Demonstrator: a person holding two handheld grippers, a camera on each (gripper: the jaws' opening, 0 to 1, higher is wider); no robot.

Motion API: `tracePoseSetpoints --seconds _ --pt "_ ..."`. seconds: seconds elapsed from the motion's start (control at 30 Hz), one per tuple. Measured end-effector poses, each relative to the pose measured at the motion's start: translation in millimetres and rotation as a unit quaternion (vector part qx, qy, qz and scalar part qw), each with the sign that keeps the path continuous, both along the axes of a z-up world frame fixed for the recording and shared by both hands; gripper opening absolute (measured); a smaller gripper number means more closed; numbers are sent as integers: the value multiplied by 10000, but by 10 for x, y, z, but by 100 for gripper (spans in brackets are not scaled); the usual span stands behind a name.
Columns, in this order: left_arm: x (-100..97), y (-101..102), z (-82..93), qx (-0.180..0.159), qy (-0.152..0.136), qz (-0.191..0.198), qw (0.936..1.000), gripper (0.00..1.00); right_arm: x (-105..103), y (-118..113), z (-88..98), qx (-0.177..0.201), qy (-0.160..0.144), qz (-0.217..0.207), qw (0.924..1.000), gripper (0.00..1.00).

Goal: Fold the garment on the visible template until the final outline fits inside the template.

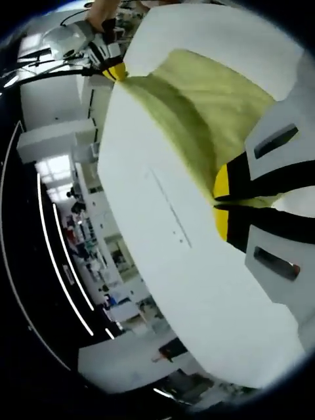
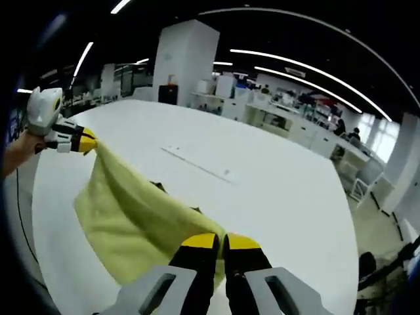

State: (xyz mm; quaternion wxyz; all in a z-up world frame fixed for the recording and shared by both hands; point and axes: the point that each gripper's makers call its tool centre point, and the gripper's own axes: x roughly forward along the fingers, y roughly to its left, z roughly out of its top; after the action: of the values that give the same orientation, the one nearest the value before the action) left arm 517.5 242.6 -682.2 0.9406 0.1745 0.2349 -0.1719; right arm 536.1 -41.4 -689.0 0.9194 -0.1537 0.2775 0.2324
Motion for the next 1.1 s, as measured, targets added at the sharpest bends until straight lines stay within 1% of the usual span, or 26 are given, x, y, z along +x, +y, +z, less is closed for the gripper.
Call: tracePoseSetpoints --seconds 0.03,0.07,0.17,0.23,0.3,0.33,0.43,0.6,0.7,0.8,0.93,1.0,1.1 --pt "-5 -15 -46 -146 111 5 9998 0 16 -8 -26 9 38 -33 10000 0" --pt "8 -6 -83 -201 160 13 9997 0 16 -12 -71 82 166 -100 9998 0" --pt "48 18 -135 -176 154 32 9997 0 73 -15 -161 138 247 -148 9995 0" --pt "79 13 -177 -113 154 -17 9998 0 105 -7 -238 127 323 -164 9993 0" --pt "118 18 -224 73 135 -78 9999 0 131 0 -305 96 379 -160 9991 0" --pt "145 21 -258 106 167 -60 9998 0 153 7 -354 95 423 -164 9989 0" --pt "203 25 -316 160 180 -68 9997 0 182 17 -428 25 455 -150 9988 0" --pt "304 20 -470 388 267 -164 9988 0 253 14 -570 -179 486 -58 9986 0" --pt "342 34 -571 333 418 -122 9985 0 301 15 -621 -208 474 -23 9987 0" --pt "359 38 -639 314 471 -106 9983 0 315 23 -670 -236 511 1 9984 0" --pt "397 37 -725 421 485 -176 9978 0 337 18 -749 -304 551 13 9980 0" --pt "420 39 -761 475 482 -201 9975 0 331 12 -815 -347 646 37 9973 0" --pt "442 39 -822 466 535 -194 9973 0 322 -2 -912 -444 752 55 9962 0"
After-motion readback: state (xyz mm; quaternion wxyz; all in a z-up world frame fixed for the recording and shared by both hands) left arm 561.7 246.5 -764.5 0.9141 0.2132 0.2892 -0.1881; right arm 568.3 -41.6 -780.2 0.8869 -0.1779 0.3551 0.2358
